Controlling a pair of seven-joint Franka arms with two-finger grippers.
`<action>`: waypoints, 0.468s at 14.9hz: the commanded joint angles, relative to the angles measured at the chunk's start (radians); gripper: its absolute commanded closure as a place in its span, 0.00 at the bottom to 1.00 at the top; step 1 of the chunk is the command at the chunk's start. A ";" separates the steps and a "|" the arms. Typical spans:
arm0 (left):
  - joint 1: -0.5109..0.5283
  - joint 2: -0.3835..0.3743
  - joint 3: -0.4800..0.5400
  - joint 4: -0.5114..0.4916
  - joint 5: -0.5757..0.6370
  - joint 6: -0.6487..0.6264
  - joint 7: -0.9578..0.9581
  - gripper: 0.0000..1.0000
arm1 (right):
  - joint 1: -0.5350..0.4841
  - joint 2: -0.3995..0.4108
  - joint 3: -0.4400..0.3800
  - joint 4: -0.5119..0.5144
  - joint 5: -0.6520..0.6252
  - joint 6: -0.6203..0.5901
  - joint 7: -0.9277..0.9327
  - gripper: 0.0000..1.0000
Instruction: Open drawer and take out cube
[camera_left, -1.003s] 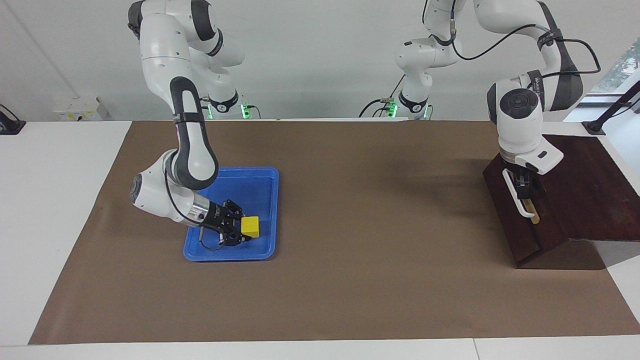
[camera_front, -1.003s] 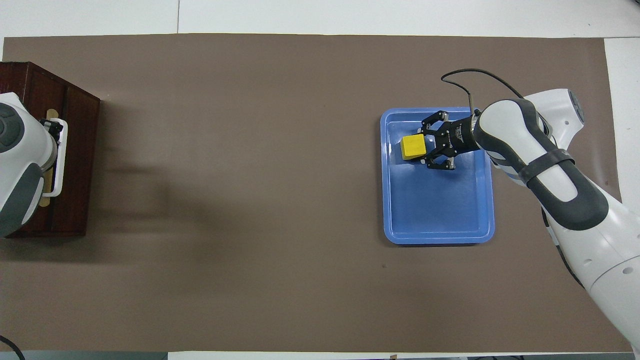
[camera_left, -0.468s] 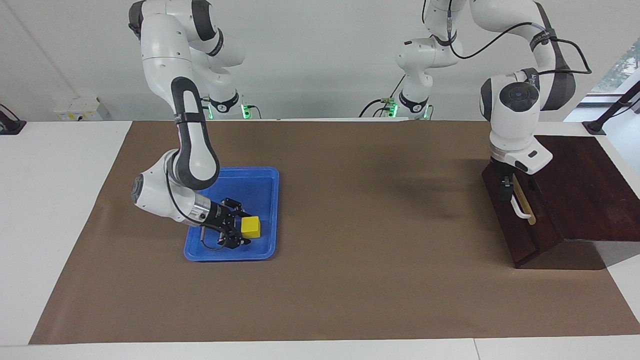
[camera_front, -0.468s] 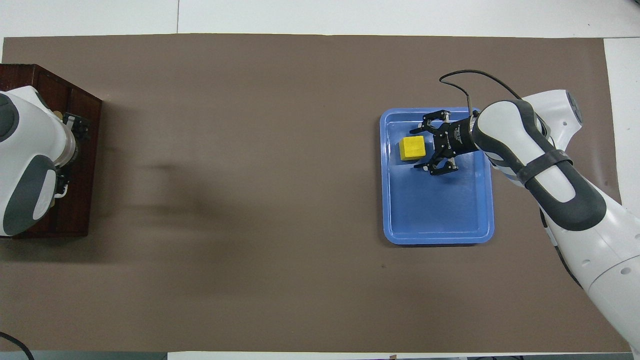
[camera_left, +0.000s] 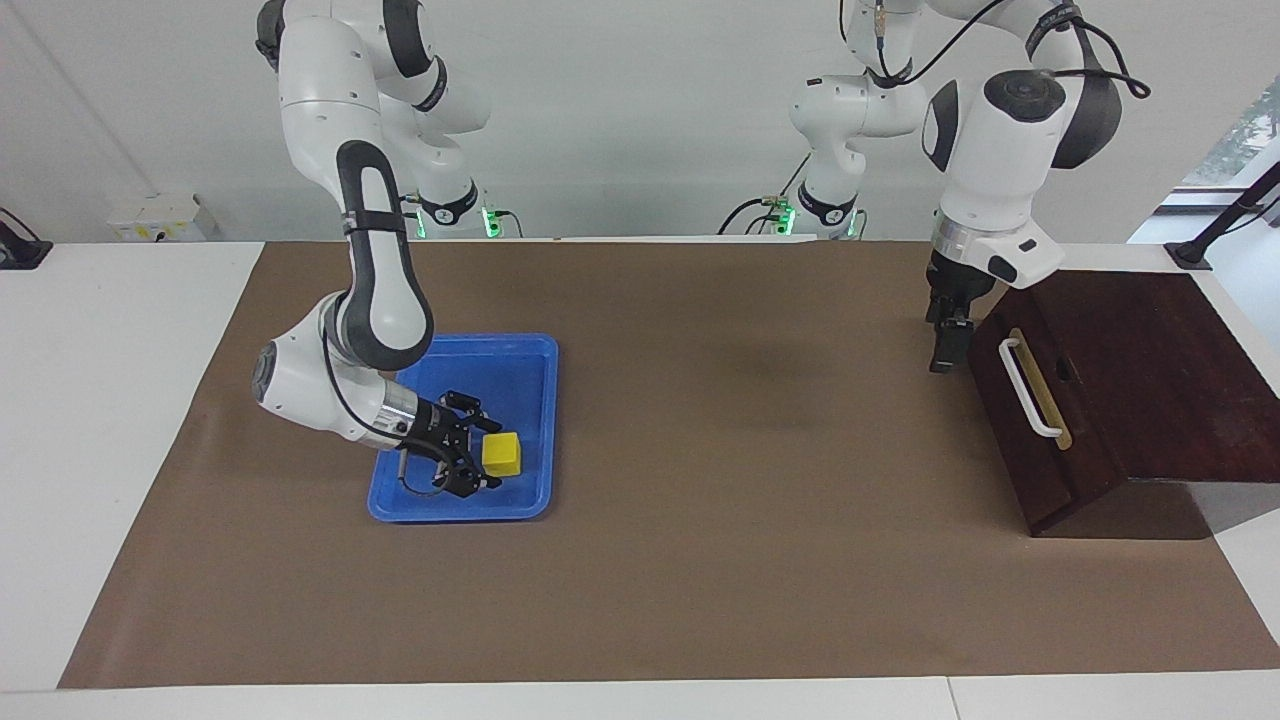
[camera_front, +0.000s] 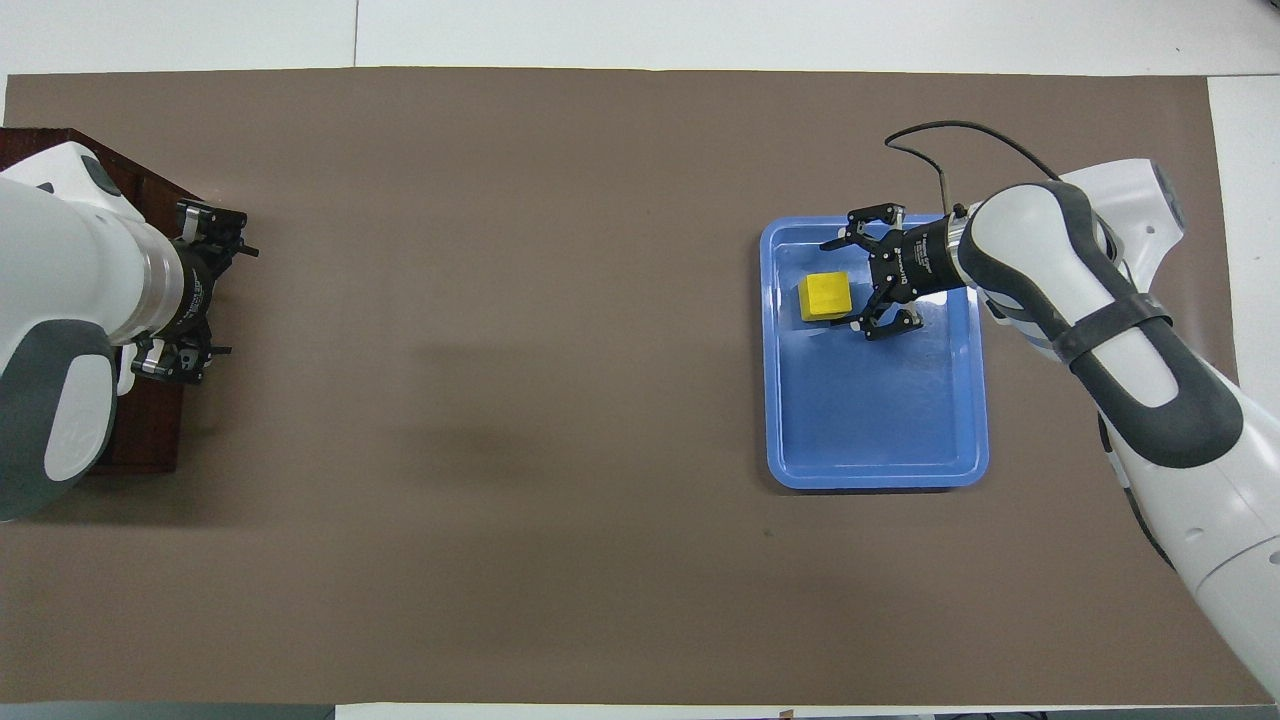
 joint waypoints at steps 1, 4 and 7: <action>-0.032 0.002 0.010 0.078 -0.079 -0.118 0.137 0.00 | -0.013 -0.090 -0.002 0.022 -0.060 -0.046 0.012 0.00; -0.031 0.004 0.011 0.165 -0.155 -0.256 0.465 0.00 | -0.013 -0.187 0.001 0.033 -0.262 -0.086 -0.030 0.00; -0.022 0.002 0.016 0.212 -0.156 -0.353 0.724 0.00 | -0.016 -0.253 -0.001 0.054 -0.443 -0.173 -0.249 0.00</action>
